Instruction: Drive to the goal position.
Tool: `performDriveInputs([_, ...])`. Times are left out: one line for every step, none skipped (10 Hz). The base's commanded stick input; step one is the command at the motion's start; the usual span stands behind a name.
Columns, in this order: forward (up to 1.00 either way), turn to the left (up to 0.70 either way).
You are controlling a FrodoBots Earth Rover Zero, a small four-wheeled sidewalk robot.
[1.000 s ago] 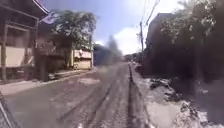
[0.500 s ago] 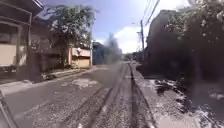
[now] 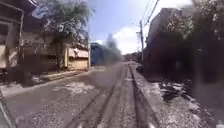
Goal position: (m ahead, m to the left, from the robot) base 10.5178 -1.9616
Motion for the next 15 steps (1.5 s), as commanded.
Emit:
performDriveInputs([0.85, 0.0])
performDriveInputs([0.85, 0.0])
performDriveInputs([0.85, -0.07])
performDriveInputs([0.85, -0.23])
performDriveInputs([0.85, -0.34])
performDriveInputs([0.85, -0.34])
performDriveInputs([0.85, -0.24])
performDriveInputs([0.85, 0.0])
performDriveInputs([0.85, 0.0])
performDriveInputs([0.85, 0.0])
performDriveInputs([0.85, 0.0])
performDriveInputs([0.85, 0.0])
performDriveInputs([0.85, 0.0])
performDriveInputs([0.85, 0.0])
performDriveInputs([0.85, 0.0])
